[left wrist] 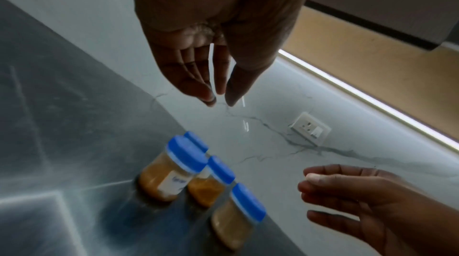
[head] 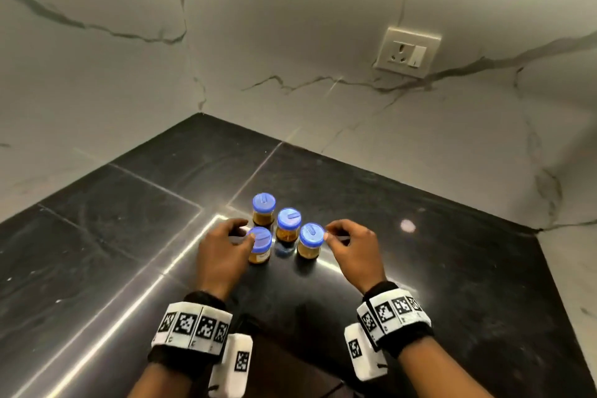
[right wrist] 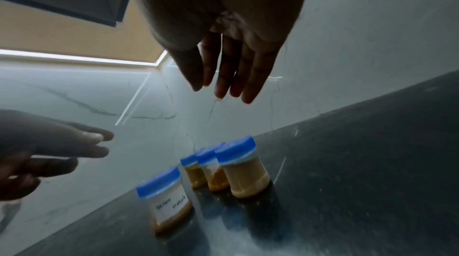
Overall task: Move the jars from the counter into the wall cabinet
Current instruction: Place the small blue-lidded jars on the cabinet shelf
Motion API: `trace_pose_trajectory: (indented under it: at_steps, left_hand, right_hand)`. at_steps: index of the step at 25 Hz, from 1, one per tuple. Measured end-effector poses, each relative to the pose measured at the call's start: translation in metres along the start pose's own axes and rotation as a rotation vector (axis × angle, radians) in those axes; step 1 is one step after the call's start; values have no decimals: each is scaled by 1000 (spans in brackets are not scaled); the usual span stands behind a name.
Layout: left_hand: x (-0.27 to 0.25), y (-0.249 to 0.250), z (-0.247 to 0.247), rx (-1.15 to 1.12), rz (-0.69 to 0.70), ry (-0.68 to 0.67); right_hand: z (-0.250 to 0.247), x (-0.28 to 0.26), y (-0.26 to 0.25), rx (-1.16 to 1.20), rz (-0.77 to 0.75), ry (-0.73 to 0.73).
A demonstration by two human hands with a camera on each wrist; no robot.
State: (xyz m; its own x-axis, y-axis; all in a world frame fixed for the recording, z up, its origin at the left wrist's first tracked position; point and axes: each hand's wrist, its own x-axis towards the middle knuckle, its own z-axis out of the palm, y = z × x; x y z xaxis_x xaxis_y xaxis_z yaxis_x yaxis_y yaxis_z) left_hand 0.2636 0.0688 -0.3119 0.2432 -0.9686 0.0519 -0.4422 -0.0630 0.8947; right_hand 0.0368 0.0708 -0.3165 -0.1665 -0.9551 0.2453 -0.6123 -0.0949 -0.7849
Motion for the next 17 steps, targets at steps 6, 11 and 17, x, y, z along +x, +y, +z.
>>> trace_pose_trajectory:
  at_steps: [6,11,17]
  left_hand:
    - [7,-41,14,191,-37,-84]
    - [15,-52,38,216,-27,-205]
    - [27,-50,48,260,-58,-176]
  right_hand:
    - [40,16,20,7,149,-7]
    - [63,21,29,19,259,-243]
    - [72,28,45,92,331,-220]
